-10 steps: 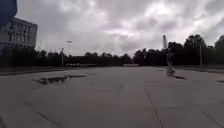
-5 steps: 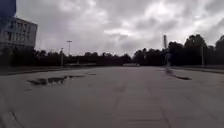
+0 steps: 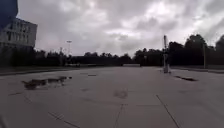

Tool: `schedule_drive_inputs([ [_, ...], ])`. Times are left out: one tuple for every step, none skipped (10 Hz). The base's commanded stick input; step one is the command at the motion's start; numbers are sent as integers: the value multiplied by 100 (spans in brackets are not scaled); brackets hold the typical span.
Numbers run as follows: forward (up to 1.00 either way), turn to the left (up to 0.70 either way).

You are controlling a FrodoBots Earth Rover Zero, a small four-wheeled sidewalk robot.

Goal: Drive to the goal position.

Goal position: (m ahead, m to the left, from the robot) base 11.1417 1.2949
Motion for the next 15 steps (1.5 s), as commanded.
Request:
schedule_drive_inputs([
  [70,0],
  [70,0],
  [70,0],
  [70,0],
  [70,0],
  [70,0],
  [70,0],
  [70,0],
  [70,0],
  [70,0],
  [70,0],
  [70,0],
  [70,0],
  [70,0],
  [70,0],
])
